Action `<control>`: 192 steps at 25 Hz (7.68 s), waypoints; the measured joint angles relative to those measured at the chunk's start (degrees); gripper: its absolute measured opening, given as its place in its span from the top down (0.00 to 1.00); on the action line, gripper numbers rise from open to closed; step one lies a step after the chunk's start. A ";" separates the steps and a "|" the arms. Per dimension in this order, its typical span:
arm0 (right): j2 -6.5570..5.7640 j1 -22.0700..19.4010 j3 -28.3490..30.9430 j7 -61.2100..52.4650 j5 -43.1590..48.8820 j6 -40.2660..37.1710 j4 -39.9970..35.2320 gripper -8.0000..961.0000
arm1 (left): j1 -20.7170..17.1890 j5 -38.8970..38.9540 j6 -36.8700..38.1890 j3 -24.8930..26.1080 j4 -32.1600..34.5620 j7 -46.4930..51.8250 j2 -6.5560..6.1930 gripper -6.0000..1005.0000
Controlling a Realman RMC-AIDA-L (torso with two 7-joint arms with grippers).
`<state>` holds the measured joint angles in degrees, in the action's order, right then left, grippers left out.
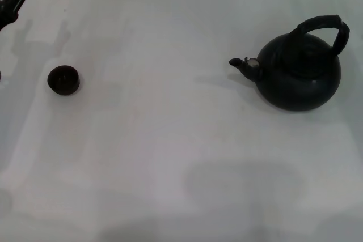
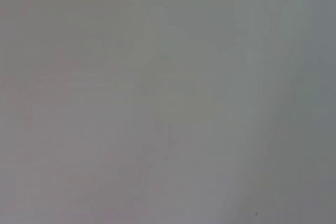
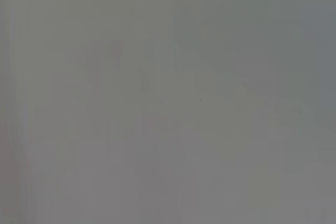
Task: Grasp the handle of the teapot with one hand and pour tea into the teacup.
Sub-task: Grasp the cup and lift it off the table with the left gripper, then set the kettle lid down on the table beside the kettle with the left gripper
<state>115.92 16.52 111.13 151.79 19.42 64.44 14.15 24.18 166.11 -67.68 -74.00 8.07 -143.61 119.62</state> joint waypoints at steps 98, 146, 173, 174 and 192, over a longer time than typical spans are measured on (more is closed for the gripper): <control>-0.26 -0.09 0.14 0.09 0.00 -2.77 -0.34 0.11 | 7.80 -133.54 -1.23 9.54 50.92 108.29 -0.97 0.12; -0.35 -0.18 0.32 0.00 -0.08 -2.29 -0.07 0.11 | 13.64 -133.68 -13.39 5.34 59.31 110.34 -1.18 0.30; -0.35 0.38 0.32 0.00 -0.08 -2.67 0.08 0.11 | 21.19 -115.70 2.42 -22.34 43.04 107.06 -0.31 0.30; -0.35 0.38 0.32 0.00 -0.08 -2.67 0.07 0.11 | 21.27 -115.31 2.66 -22.77 42.68 106.92 -0.31 0.30; -0.32 0.05 0.06 0.00 -0.08 -2.57 -0.25 0.11 | 21.56 -114.89 2.26 -23.07 42.09 108.32 -0.44 0.30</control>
<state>115.61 16.57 111.19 151.79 19.34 61.88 13.89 45.74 51.22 -65.43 -97.07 50.16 -35.29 119.18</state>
